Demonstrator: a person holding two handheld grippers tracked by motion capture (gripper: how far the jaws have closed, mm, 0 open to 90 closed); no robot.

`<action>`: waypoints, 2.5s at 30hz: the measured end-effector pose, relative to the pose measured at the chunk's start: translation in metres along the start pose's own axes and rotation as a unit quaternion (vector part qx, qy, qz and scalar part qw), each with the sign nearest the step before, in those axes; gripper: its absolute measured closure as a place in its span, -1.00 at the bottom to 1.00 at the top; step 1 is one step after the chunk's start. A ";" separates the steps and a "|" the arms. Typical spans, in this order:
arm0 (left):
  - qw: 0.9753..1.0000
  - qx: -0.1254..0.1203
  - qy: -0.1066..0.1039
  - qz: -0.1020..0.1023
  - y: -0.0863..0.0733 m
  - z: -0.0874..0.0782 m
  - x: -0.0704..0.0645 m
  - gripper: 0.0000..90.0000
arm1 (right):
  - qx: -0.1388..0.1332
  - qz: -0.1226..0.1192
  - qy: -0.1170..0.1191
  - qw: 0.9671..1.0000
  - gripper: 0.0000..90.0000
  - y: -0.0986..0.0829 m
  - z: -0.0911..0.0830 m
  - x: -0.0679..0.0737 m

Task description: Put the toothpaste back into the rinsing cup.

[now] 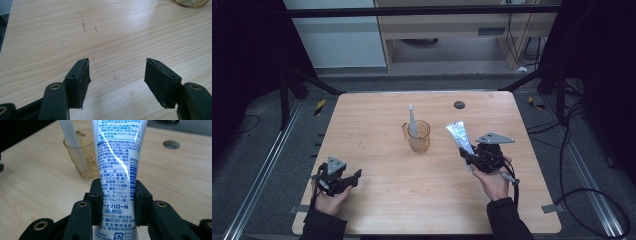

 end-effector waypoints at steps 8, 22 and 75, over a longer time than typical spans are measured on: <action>1.000 -0.002 0.001 -0.001 0.000 -0.001 0.001 -0.20 | -0.050 0.006 -0.005 0.999 0.47 0.022 0.004 0.003; 1.000 -0.002 0.003 -0.004 0.000 0.000 0.002 -0.20 | -0.131 0.033 -0.020 0.991 0.47 0.051 0.023 0.001; 1.000 -0.001 0.003 -0.008 -0.001 0.001 0.004 -0.18 | -0.223 0.070 -0.002 0.972 0.47 0.098 0.118 0.043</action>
Point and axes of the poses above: each handheld gripper's, and its own axes: z roughly forward along the jaws, y roughly out of its top, x roughly to its left, the point moved 7 cm from there along z, roughly forward along the jaws, and after that the axes turned 5 degrees about z, right-handed, at the moved point
